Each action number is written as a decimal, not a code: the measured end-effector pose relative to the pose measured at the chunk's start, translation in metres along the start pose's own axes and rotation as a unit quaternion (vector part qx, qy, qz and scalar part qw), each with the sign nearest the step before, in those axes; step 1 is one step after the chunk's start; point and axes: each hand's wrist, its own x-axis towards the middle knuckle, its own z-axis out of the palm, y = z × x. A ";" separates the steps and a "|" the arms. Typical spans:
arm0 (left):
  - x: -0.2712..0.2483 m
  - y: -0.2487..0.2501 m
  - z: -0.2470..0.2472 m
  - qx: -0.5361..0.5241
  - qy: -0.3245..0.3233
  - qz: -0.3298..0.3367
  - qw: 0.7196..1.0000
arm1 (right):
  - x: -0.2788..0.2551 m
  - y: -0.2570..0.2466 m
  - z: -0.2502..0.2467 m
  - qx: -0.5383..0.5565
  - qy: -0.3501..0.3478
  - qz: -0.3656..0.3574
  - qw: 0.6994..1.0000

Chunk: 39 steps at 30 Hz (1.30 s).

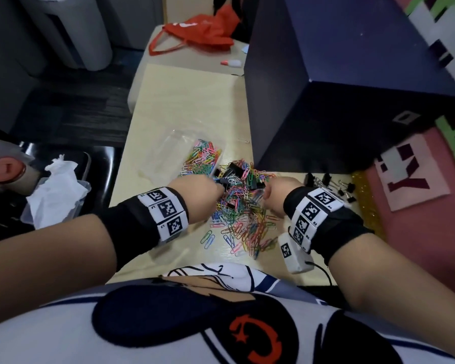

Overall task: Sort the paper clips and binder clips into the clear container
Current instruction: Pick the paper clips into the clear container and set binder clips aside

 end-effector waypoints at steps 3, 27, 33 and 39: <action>0.001 0.007 0.009 0.045 -0.036 -0.020 0.998 | -0.010 0.010 0.013 -0.028 -0.022 0.017 0.999; -0.002 0.020 0.037 0.025 -0.048 0.034 0.998 | -0.004 -0.003 0.065 0.175 0.036 0.042 0.983; -0.003 0.030 0.037 0.026 -0.010 0.029 0.999 | -0.007 -0.007 0.068 0.142 0.049 -0.045 0.988; 0.001 0.032 0.038 -0.001 -0.009 0.013 1.000 | -0.004 -0.009 0.078 0.107 0.100 -0.069 0.987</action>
